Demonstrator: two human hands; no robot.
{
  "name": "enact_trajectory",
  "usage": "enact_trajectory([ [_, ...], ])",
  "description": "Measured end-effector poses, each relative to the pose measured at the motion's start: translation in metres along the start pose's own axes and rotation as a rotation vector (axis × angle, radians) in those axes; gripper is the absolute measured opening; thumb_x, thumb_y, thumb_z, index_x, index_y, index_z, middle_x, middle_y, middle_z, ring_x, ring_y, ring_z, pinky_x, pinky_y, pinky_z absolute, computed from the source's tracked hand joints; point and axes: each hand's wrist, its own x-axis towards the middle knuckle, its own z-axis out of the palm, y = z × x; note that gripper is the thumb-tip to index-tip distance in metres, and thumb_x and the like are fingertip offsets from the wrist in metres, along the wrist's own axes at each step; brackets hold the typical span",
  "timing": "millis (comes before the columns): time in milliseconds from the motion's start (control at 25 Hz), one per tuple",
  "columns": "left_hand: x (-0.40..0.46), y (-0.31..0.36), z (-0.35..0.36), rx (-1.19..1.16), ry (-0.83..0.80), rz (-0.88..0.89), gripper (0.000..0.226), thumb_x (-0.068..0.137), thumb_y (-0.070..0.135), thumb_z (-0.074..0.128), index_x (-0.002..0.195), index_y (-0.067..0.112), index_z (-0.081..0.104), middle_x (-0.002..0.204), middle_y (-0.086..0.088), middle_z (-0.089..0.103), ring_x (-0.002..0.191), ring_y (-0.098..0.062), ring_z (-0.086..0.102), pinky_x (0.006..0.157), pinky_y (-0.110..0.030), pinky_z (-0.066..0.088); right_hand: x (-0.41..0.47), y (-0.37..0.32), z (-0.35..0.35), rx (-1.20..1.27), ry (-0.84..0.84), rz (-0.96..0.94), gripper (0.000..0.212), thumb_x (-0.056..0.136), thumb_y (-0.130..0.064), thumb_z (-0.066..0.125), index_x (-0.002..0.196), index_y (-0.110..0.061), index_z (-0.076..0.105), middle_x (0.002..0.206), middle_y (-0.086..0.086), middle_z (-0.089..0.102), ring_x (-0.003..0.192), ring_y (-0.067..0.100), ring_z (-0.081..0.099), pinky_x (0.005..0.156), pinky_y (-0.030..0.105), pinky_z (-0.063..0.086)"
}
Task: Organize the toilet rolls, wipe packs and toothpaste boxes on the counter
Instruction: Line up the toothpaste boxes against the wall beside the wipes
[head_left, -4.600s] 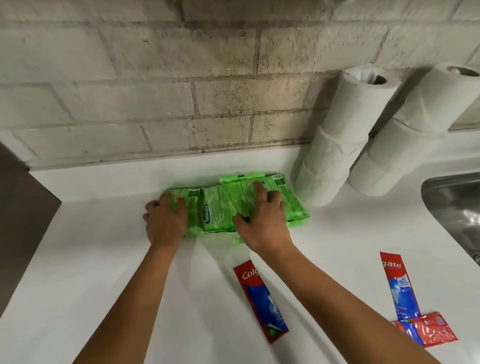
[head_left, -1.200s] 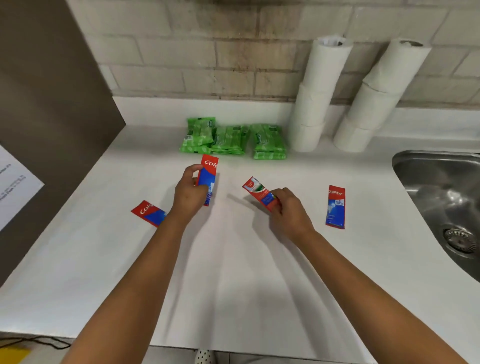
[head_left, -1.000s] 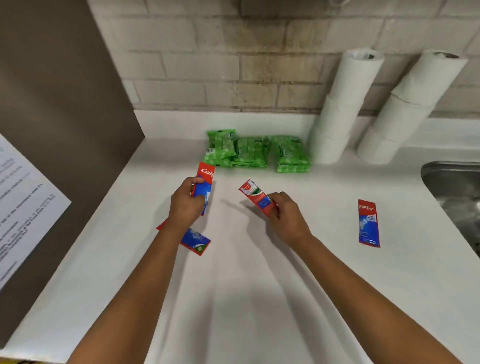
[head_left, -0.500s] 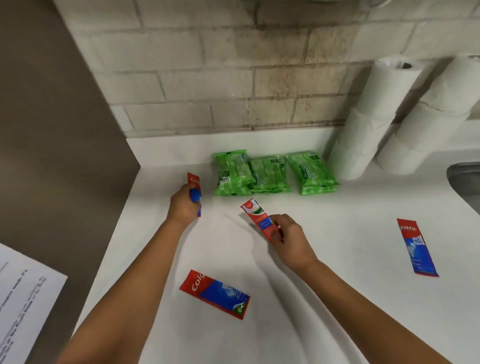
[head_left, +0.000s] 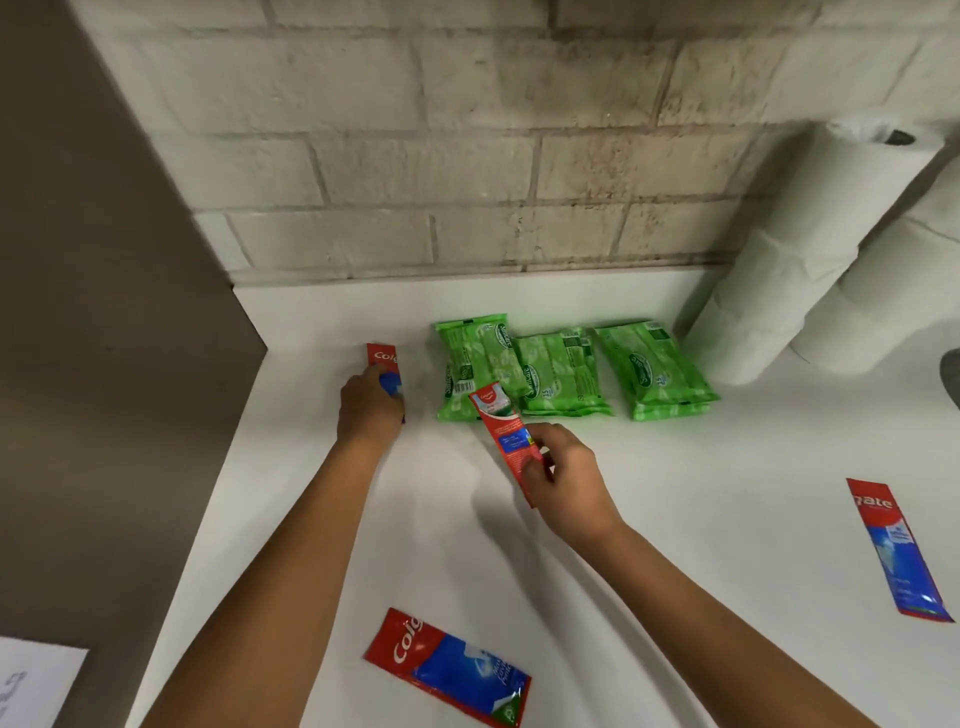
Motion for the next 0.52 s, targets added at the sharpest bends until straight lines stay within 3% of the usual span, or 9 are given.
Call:
enact_trajectory([
  [160, 0.008, -0.014, -0.009, 0.078, 0.027, -0.071, 0.039, 0.082, 0.010, 0.052, 0.120, 0.014, 0.058, 0.121, -0.017, 0.058, 0.107, -0.036, 0.056, 0.085, -0.037, 0.051, 0.009, -0.020, 0.012, 0.064, -0.058, -0.014, 0.040, 0.080, -0.003, 0.040, 0.115, -0.009, 0.058, 0.094, 0.009, 0.057, 0.071, 0.018, 0.049, 0.068, 0.025, 0.040],
  [320, 0.001, -0.025, -0.016, 0.124, 0.134, -0.031, 0.037, 0.086, 0.022, 0.058, 0.123, 0.018, 0.057, 0.140, -0.013, 0.035, 0.127, -0.034, 0.036, 0.103, -0.039, 0.037, 0.020, -0.060, 0.026, 0.033, -0.109, -0.104, 0.066, 0.079, 0.012, 0.035, 0.137, -0.018, 0.043, 0.116, 0.018, 0.051, 0.097, 0.029, 0.054, 0.086, 0.021, 0.040],
  [440, -0.007, -0.044, -0.023, 0.053, 0.244, 0.044, 0.034, 0.086, 0.018, 0.061, 0.119, 0.009, 0.060, 0.133, -0.015, 0.044, 0.122, -0.029, 0.046, 0.097, -0.027, 0.037, 0.038, -0.084, 0.049, -0.043, -0.194, -0.143, 0.073, 0.080, 0.013, 0.036, 0.142, -0.026, 0.037, 0.116, 0.015, 0.043, 0.098, 0.032, 0.055, 0.094, 0.027, 0.044],
  [520, -0.005, -0.051, -0.028, 0.059, 0.253, 0.038, 0.031, 0.085, 0.018, 0.062, 0.115, 0.009, 0.063, 0.129, -0.012, 0.051, 0.117, -0.028, 0.053, 0.095, -0.026, 0.039, 0.057, -0.092, 0.070, -0.170, -0.259, -0.138, 0.064, 0.083, 0.010, 0.041, 0.140, -0.018, 0.039, 0.119, 0.016, 0.040, 0.100, 0.035, 0.054, 0.096, 0.034, 0.046],
])
